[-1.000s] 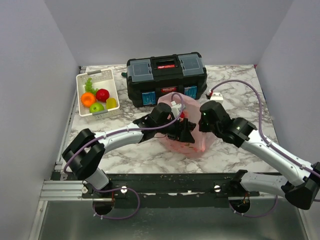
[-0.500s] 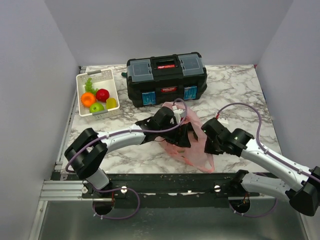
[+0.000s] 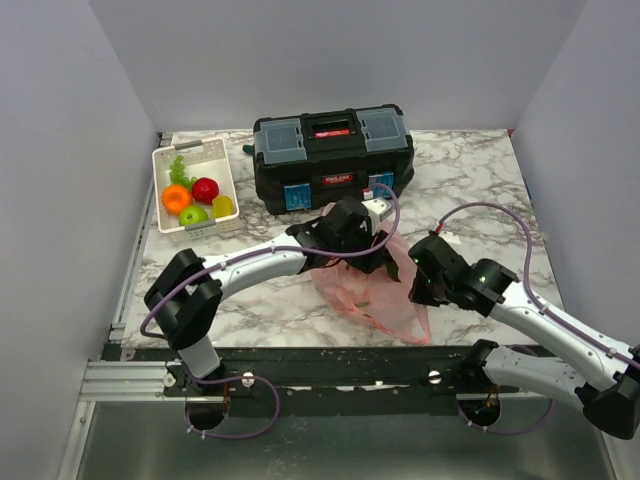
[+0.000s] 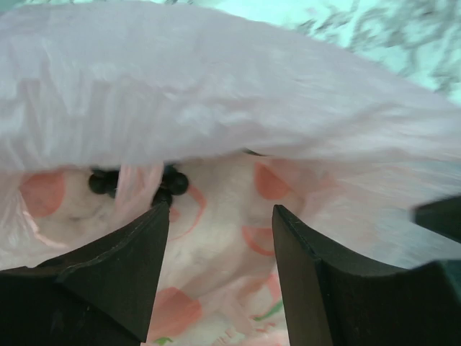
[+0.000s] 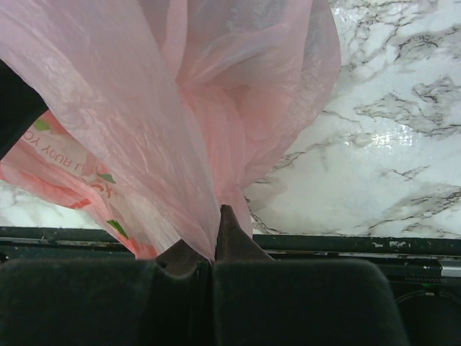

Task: Take the fake fruits out of the plastic bag
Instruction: Take out the fake fruit from the plastic bag, then place the fake fruit in the bin.

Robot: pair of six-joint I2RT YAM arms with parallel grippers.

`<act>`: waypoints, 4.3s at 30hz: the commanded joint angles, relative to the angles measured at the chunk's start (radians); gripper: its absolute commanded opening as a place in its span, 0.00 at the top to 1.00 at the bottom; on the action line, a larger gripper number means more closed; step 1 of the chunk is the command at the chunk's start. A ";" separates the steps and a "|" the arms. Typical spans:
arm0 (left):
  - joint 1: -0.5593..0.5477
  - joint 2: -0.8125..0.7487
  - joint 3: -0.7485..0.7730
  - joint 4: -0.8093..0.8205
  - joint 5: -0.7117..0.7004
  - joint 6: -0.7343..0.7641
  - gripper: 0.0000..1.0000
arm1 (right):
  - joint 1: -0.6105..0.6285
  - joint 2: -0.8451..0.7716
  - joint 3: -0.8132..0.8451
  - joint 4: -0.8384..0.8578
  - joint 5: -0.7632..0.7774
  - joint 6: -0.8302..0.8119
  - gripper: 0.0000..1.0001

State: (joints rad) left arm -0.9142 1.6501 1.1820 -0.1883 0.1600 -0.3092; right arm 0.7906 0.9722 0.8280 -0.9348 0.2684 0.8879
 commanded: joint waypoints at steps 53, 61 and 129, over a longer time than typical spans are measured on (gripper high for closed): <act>-0.005 0.107 0.100 -0.117 -0.177 0.018 0.94 | 0.002 -0.034 -0.022 0.084 0.004 -0.022 0.99; -0.005 -0.019 0.024 -0.117 -0.050 -0.011 0.99 | 0.003 -0.043 -0.032 0.093 0.031 -0.018 0.99; 0.600 -0.657 -0.017 -0.325 -0.510 -0.119 1.00 | 0.001 -0.081 -0.052 0.146 0.077 -0.026 0.99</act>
State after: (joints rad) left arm -0.4019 0.9543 1.1351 -0.6212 -0.2371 -0.2920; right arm 0.7906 0.9138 0.7872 -0.8013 0.3267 0.8703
